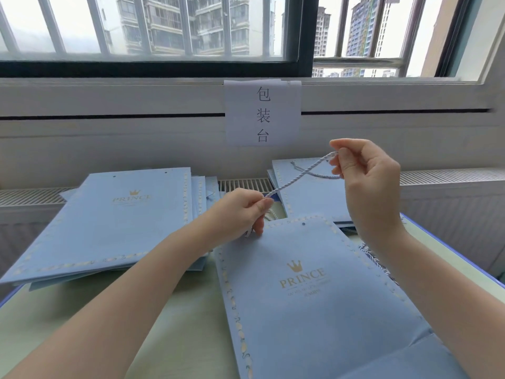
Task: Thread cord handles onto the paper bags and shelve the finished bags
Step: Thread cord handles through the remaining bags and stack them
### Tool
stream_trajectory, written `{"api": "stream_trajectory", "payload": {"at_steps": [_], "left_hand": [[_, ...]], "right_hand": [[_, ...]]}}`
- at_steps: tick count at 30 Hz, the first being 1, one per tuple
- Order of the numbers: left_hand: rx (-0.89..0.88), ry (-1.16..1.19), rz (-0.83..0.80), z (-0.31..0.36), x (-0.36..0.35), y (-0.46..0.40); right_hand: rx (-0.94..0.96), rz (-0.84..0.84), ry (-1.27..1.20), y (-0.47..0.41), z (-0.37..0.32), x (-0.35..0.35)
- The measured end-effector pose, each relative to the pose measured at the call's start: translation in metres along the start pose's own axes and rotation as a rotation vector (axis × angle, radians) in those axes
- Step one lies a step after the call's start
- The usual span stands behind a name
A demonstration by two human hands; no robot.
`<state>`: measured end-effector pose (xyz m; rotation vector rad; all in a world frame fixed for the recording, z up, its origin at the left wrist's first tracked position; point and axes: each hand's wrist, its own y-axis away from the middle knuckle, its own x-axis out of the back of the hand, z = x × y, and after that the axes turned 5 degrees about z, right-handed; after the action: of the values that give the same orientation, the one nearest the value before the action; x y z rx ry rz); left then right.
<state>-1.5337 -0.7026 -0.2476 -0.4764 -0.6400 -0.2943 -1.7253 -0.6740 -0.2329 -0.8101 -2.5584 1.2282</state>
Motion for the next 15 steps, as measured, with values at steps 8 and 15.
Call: {"api": "stream_trajectory", "payload": {"at_steps": [8,15], "left_hand": [[0.071,0.579,0.267,0.009,0.016,-0.001],[0.085,0.456,0.241,0.011,0.006,0.000]], "right_hand": [[0.399,-0.389,0.705,0.008,0.021,0.002],[0.034,-0.328,0.747,0.006,0.025,0.005]]}}
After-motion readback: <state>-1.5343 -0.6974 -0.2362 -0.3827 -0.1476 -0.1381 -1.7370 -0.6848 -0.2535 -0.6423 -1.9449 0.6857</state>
